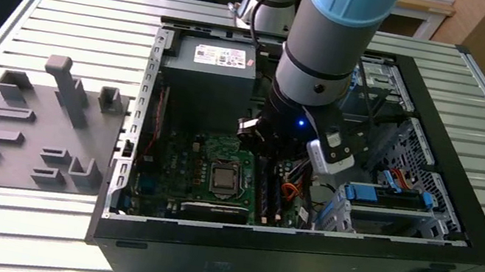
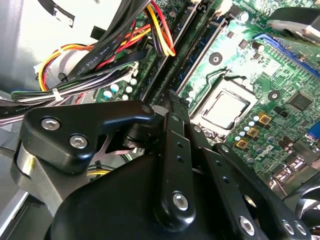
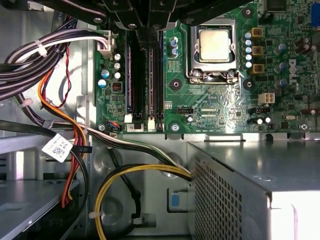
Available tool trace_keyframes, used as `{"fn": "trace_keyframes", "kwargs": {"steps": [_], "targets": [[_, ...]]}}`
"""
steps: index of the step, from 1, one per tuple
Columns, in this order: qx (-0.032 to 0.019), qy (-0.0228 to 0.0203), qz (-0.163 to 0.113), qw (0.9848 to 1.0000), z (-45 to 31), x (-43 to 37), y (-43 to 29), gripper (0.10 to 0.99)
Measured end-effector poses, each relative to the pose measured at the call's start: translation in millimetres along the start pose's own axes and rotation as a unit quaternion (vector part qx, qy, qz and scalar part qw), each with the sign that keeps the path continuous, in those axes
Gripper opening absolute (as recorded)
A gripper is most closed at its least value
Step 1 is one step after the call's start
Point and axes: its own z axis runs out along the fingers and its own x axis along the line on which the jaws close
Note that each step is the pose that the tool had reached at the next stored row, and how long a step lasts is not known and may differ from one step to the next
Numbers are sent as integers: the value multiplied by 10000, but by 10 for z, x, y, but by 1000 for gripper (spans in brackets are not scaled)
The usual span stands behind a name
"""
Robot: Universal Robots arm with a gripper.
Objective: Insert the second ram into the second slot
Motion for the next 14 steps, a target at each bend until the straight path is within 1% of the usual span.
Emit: {"fn": "trace_keyframes", "kwargs": {"steps": [5,14], "targets": [[0,0,0,10000,6,0,0,102],[0,0,0,10000,44,-1,0,102]]}}
